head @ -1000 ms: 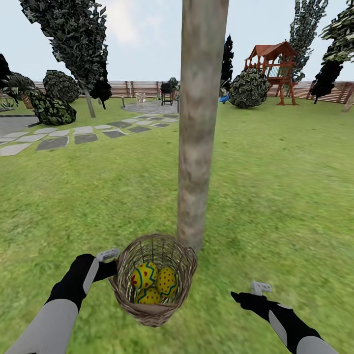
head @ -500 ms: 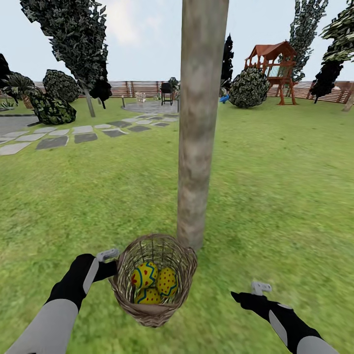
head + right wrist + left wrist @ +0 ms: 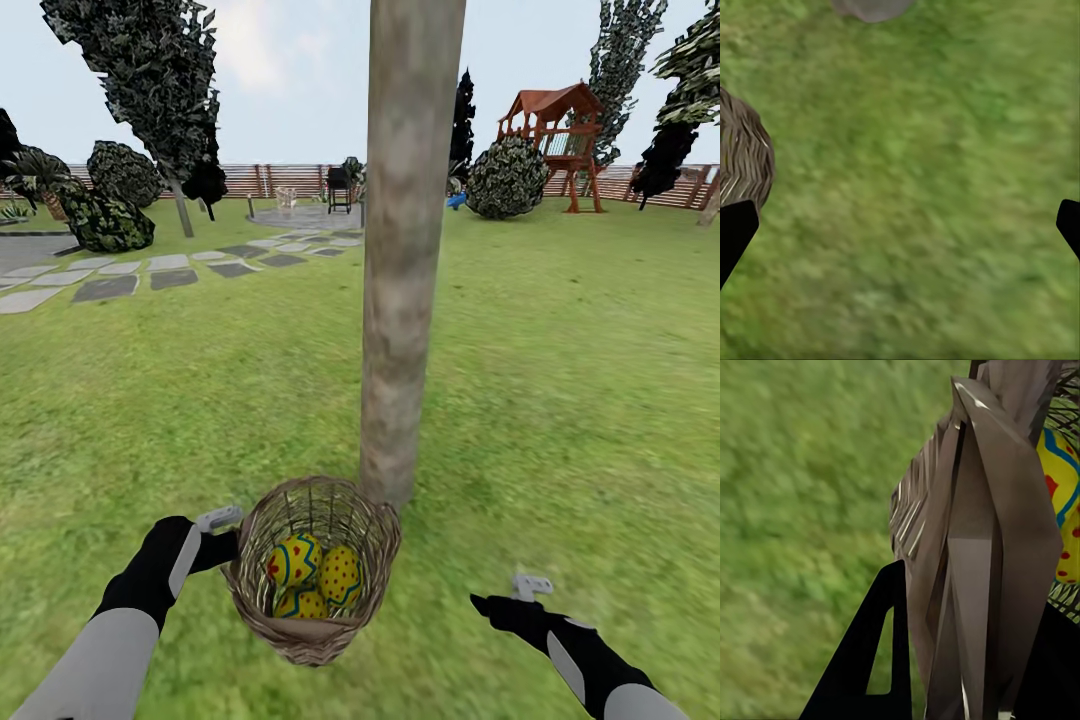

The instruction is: Take the three Easter eggs out of the wicker basket on the lawn in the garden, then place them on the lawn next to a single tree (choose any tree) so that all three eggs are next to the same tree and none are left in the basket.

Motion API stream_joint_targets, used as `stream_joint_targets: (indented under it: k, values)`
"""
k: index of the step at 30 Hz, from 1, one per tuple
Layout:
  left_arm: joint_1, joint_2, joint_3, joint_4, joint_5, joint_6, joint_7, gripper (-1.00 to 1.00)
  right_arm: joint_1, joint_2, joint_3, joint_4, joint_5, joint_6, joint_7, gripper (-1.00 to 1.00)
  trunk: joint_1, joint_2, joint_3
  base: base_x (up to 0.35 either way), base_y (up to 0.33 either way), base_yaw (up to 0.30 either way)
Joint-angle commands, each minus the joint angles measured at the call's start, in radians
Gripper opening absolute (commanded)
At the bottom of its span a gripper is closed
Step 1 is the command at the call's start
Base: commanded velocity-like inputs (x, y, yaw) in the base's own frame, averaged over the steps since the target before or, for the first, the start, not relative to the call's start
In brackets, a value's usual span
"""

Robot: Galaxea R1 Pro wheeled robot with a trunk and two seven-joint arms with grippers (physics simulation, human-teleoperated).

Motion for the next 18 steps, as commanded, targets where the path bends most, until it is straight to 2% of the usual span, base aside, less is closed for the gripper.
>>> stream_joint_targets:
  k: [1,18]
  values:
    - [-0.001,0.000,0.002,-0.001,0.014,0.005,0.000,-1.00,0.000,0.001,-0.007,-0.002,-0.005,0.009,0.006,1.00,0.004,-0.008,-0.004,0.000,0.000,0.000]
    - [-0.001,-0.002,0.002,-0.001,0.014,0.008,-0.002,-1.00,0.000,0.001,-0.007,-0.001,-0.005,0.009,0.007,1.00,0.069,-0.127,-0.057,0.000,0.000,0.000]
